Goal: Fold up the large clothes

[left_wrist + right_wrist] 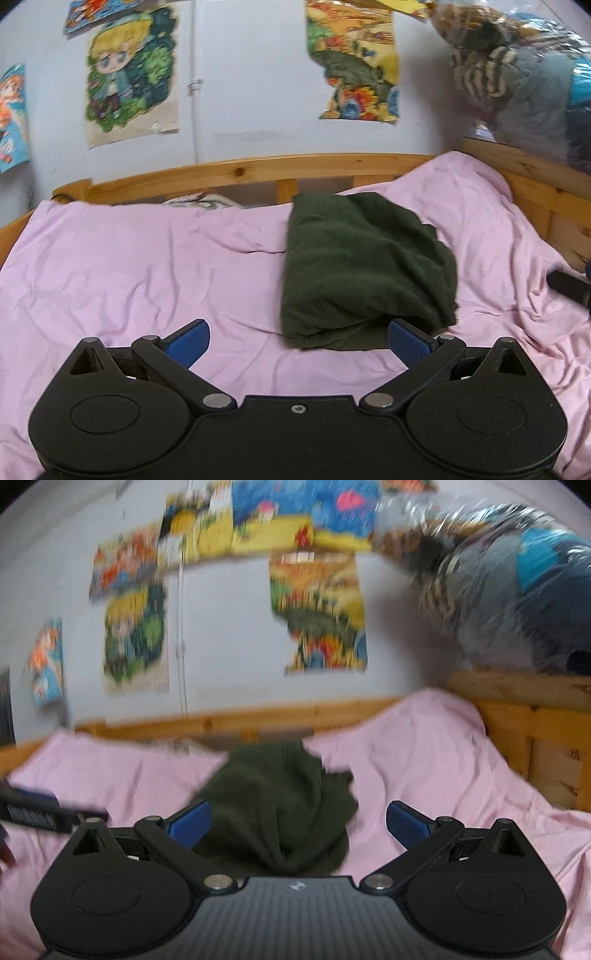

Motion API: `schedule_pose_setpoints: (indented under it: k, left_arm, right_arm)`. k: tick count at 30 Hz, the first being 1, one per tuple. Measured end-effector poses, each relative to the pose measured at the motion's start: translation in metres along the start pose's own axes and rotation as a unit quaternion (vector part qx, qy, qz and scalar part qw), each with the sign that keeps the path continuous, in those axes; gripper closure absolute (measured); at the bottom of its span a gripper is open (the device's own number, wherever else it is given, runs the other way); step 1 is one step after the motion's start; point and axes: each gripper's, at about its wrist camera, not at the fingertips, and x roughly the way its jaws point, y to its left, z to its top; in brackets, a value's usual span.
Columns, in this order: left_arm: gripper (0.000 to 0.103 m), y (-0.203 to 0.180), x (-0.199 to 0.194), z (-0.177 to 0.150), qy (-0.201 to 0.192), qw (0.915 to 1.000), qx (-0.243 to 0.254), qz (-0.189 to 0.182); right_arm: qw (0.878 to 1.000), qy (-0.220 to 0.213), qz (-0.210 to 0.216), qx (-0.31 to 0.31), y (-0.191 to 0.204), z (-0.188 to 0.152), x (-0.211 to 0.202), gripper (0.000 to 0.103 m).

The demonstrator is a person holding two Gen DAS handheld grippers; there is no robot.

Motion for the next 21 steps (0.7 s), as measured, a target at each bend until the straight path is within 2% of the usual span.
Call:
schedule_pose_setpoints:
  k: [2,8,21]
  left_arm:
    - [0.001,0.007,0.003,0.0,0.004,0.9999,-0.014,0.009]
    - [0.001,0.023,0.002,-0.001,0.002,0.9988,-0.048,0.012]
    - [0.001,0.022,0.003,-0.005,0.009,0.9988,-0.048,0.007]
  right_arm:
    - [1.0,0.017,-0.004,-0.005,0.002,-0.005,0.004,0.0]
    - [1.0,0.006,-0.005,-0.002,0.004,-0.007,-0.001,0.0]
    - [1.0,-0.004,-0.014,0.006,-0.001,-0.004,0.0,0.0]
